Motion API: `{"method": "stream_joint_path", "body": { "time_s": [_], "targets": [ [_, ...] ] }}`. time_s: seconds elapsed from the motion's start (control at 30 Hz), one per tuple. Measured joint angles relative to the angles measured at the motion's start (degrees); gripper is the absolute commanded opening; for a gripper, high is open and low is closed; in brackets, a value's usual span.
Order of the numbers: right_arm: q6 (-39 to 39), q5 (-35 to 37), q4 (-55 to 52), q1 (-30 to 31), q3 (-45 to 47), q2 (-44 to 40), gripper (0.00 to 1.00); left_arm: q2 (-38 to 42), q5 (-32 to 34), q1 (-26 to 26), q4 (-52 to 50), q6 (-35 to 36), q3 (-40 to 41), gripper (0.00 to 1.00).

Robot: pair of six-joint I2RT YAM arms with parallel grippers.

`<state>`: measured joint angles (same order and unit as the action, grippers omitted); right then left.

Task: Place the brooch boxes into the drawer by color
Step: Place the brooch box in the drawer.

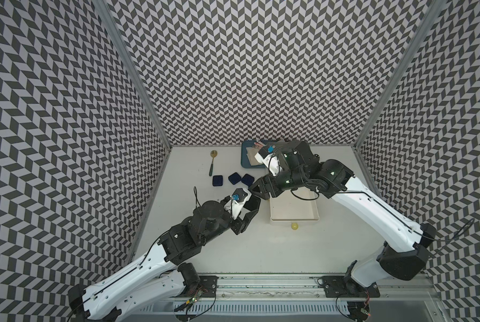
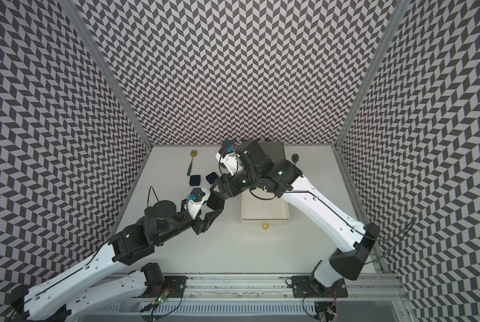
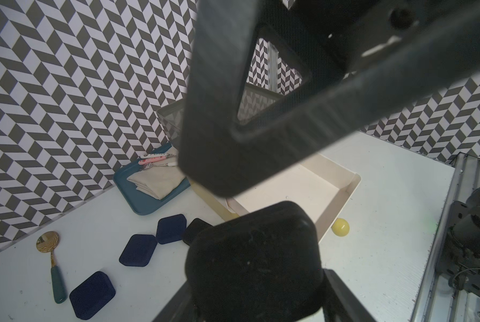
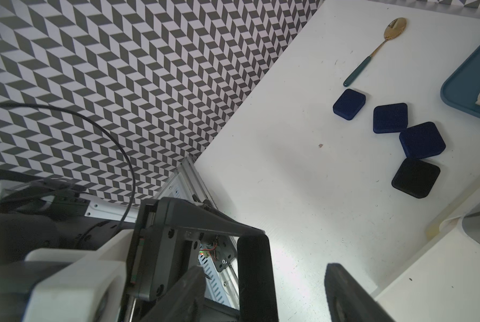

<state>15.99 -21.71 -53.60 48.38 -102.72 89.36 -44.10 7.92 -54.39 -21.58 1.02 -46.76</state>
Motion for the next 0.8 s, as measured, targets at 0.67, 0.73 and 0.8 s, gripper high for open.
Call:
{"method": "stream_joint_path", "body": {
  "time_s": [0.67,0.73,0.8],
  "targets": [
    [1.01,-5.16,5.33,0.59,9.22,-1.77,0.32,-0.35,4.07,-1.62,-0.7,-0.02,-0.35,0.47],
    [0.96,-5.77,5.95,0.61,9.55,-1.9,0.26,-0.35,4.13,-1.62,-0.74,-0.04,-0.42,0.47],
    [0.42,-6.25,6.05,0.59,9.64,-2.1,0.25,-0.31,3.96,-1.64,-0.81,-0.28,-0.57,0.47]
  ]
}}
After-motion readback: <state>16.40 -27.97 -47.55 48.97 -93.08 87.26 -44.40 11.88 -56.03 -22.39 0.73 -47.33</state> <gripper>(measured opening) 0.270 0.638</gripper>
